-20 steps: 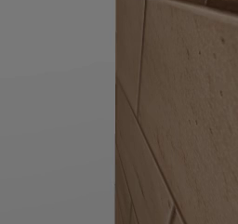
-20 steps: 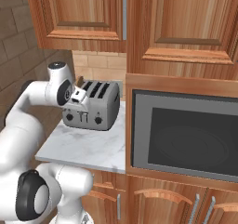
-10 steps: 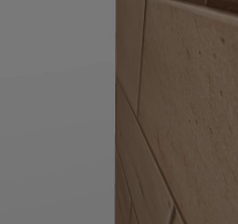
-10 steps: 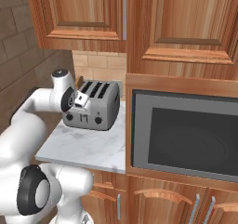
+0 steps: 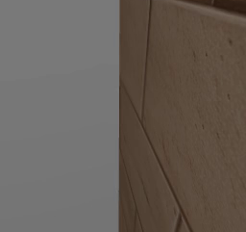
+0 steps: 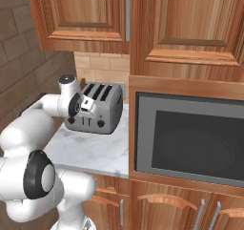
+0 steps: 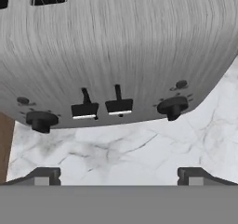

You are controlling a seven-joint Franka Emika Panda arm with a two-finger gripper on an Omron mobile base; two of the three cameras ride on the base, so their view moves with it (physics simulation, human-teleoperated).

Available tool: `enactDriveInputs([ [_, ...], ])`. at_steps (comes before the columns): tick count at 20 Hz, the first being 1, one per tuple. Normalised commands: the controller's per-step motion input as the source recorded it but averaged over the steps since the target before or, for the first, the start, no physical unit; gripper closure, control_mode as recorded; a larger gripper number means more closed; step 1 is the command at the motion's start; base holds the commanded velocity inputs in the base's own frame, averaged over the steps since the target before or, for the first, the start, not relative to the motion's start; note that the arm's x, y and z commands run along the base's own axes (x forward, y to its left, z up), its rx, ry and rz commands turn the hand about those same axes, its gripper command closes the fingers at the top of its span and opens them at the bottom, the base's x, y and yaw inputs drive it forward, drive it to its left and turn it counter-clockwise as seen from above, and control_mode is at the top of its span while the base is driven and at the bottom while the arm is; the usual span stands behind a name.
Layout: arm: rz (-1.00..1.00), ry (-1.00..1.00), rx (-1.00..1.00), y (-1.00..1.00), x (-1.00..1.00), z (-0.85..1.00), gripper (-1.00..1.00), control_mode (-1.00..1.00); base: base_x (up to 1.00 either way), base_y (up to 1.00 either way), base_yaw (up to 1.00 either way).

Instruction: Start the toaster. Once the lever pops up, take the bread to the plate on the dining counter.

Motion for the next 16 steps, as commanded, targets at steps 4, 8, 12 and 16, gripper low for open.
enactDriveInputs([
  [4, 0.0, -0.04, 0.0, 0.0, 0.26, -0.08, -1.0, -1.0, 0.0, 0.0, 0.0],
  [8, 0.0, -0.05, 0.0, 0.0, 0.06, -0.06, -1.0, -1.0, 0.0, 0.0, 0.0],
  [12, 0.0, -0.03, 0.0, 0.0, 0.05, -0.11, -1.0, -1.0, 0.0, 0.0, 0.0],
  [16, 0.0, -0.01, 0.0, 0.0, 0.05, -0.13, -1.0, -1.0, 0.0, 0.0, 0.0],
])
